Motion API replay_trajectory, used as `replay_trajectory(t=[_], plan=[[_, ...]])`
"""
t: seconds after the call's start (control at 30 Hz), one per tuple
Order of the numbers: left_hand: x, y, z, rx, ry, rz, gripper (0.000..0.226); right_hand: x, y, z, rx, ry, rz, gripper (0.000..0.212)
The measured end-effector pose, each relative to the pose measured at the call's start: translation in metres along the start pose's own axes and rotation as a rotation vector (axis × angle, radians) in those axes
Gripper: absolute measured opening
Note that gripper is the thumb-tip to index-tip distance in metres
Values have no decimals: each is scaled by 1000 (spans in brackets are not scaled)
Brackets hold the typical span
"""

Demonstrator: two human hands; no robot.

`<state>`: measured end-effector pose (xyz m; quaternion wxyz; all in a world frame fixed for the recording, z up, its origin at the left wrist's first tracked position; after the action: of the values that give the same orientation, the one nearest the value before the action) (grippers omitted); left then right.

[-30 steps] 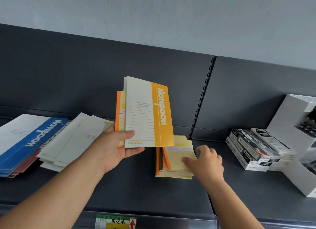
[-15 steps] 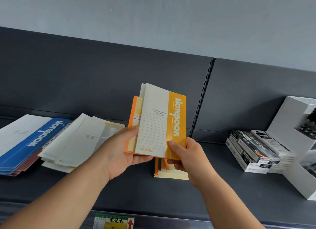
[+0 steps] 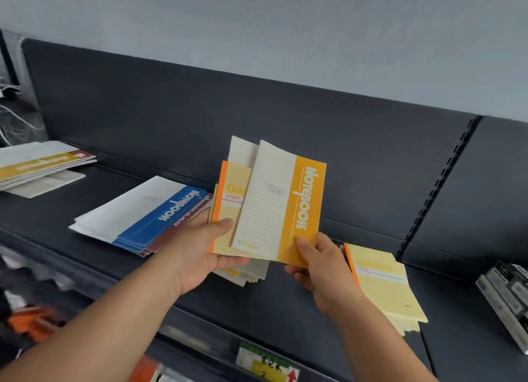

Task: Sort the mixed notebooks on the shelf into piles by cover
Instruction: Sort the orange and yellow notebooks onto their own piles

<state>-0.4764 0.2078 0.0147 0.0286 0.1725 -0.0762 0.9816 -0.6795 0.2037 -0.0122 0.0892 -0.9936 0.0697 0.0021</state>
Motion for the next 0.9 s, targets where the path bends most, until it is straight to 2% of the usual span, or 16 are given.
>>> replay_trajectory(t=[0.23, 0.37, 0.43, 0.57, 0.73, 0.9], plan=[[-65, -1, 14, 31, -41, 107, 28, 38, 23, 9, 54, 37, 54, 13], [-98, 2, 28, 76, -93, 160, 27, 52, 36, 16, 82, -82, 70, 14], [-109, 6, 33, 90, -113, 169, 29, 58, 40, 18, 34, -216, 98, 20], [-115, 16, 38, 84, -155, 163, 29, 62, 45, 19, -53, -443, 199, 50], [-108, 24, 42, 88, -159, 113, 27, 63, 44, 19, -70, -463, 265, 48], [-96, 28, 39, 53, -138, 24, 28, 68, 45, 18, -93, -679, 225, 26]])
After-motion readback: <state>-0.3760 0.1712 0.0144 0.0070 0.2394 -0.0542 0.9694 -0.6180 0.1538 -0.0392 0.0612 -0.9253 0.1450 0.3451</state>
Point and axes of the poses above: each hand's wrist, its own y-axis towards the middle knuckle, its own x-axis out of the palm, z = x × y, the point moved 1 cm from there along y, towards the middle knuckle, and after that the axes turned 2 degrees about z, right-handed, at the moved point
